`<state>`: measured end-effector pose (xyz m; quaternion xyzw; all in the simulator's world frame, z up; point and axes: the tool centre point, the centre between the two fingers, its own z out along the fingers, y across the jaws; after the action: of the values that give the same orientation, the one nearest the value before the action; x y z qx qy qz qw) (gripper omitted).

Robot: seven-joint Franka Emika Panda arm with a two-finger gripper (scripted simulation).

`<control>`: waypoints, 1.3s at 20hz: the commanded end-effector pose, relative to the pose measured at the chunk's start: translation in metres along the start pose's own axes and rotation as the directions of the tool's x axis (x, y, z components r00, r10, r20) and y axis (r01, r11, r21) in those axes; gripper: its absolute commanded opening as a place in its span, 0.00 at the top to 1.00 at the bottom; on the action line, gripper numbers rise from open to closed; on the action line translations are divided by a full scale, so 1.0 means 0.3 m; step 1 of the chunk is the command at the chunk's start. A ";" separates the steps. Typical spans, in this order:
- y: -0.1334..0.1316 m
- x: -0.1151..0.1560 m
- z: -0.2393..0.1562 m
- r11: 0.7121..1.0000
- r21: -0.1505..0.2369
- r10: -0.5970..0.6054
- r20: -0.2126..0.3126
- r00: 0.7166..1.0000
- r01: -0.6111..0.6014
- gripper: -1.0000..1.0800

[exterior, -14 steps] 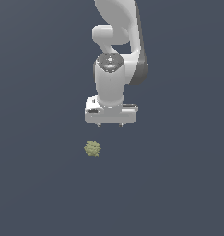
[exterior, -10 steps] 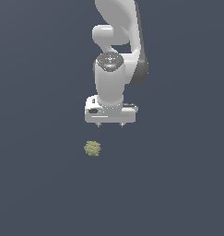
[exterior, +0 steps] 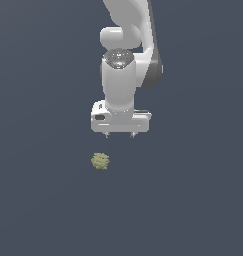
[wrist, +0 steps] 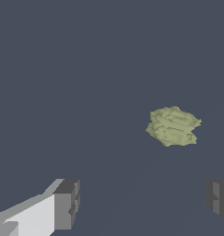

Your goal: Pick up the object and move it to a goal position.

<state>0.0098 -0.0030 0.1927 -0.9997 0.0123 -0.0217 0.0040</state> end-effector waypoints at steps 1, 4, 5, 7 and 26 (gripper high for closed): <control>0.001 0.000 0.003 1.000 0.000 -0.005 0.001 1.000 0.005 0.04; 0.005 0.003 0.007 1.000 -0.001 -0.024 0.002 1.000 0.024 0.04; 0.007 0.004 0.009 0.999 -0.001 -0.033 0.002 0.999 0.033 0.04; 0.012 0.006 0.014 0.999 -0.002 -0.055 0.003 0.999 0.055 0.04; 0.103 0.049 0.114 0.895 -0.006 -0.446 0.025 0.894 0.447 0.04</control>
<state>0.0241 -0.0313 0.1618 -0.9801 -0.1980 -0.0114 -0.0063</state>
